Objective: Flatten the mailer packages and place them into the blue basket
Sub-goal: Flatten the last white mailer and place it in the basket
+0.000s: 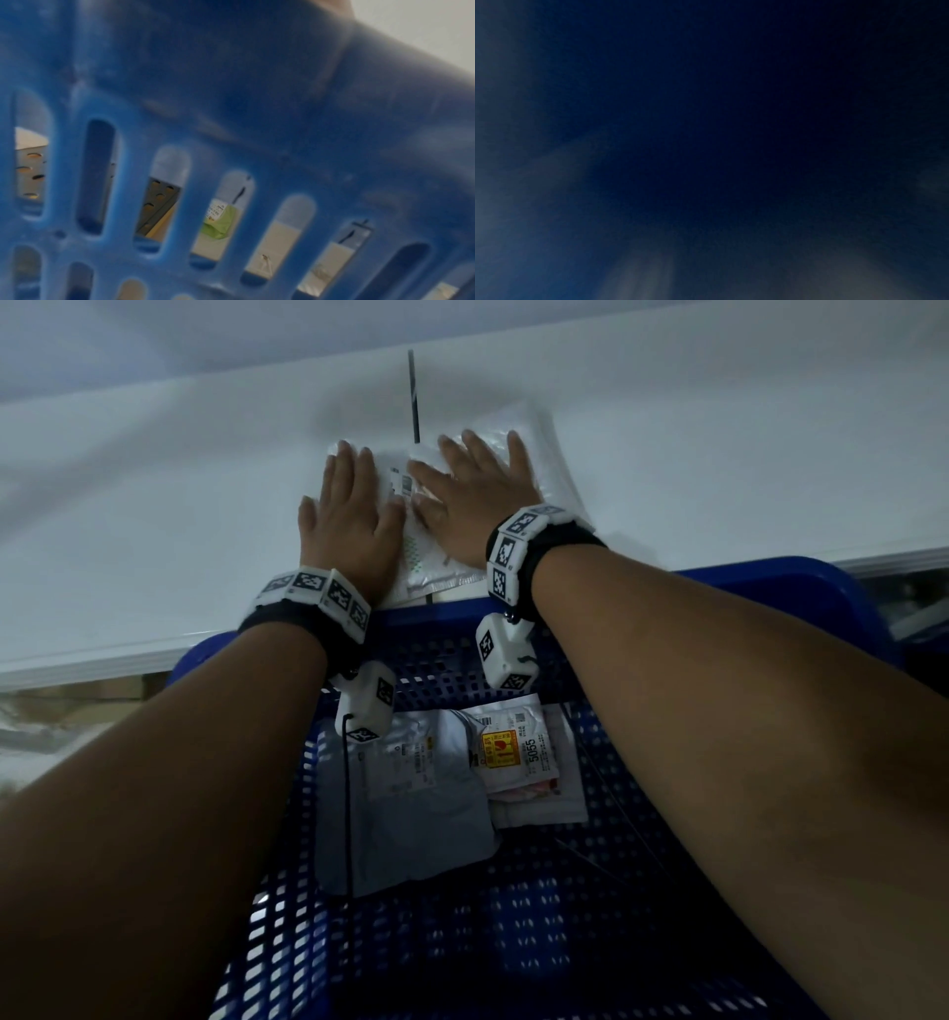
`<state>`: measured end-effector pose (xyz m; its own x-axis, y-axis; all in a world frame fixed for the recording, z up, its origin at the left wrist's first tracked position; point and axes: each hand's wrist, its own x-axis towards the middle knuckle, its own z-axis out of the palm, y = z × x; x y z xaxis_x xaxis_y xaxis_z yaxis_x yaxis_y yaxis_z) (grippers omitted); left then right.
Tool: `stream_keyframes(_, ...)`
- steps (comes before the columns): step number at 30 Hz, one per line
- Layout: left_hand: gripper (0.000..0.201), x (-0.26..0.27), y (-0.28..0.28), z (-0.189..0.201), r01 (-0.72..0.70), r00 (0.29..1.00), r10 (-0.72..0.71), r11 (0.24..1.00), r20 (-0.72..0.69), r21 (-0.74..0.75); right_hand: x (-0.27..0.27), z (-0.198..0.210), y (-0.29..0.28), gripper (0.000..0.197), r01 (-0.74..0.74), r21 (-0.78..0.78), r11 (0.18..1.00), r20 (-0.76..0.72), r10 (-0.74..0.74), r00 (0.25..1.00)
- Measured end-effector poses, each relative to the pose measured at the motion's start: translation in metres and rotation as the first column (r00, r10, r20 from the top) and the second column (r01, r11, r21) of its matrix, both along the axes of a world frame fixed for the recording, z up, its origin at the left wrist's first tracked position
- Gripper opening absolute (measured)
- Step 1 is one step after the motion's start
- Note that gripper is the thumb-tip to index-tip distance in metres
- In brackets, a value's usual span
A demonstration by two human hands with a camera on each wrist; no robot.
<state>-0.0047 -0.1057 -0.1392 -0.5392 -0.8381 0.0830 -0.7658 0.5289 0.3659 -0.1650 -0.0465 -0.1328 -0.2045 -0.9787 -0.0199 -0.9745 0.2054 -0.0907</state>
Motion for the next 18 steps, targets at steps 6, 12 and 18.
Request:
stream_keyframes(6, 0.066, -0.0013, -0.0002, -0.0010, 0.064, 0.998, -0.065, 0.996, -0.019, -0.062, -0.0005, 0.0000, -0.0029, 0.058, 0.014, 0.036, 0.999, 0.037, -0.016, 0.999)
stream_keyframes(12, 0.061, -0.0082, 0.0012, 0.0013, 0.285, 0.958, -0.269, 0.934, 0.104, -0.214, 0.0018, 0.0022, -0.0020, 0.059, 0.019, 0.062, 0.998, 0.042, -0.022, 0.999)
stream_keyframes(18, 0.064, -0.0078, -0.0036, -0.0045, 0.264, 0.960, -0.249, 0.957, 0.129, -0.117, 0.0010, 0.0004, -0.0034, 0.058, 0.030, 0.037, 0.999, 0.066, -0.032, 0.997)
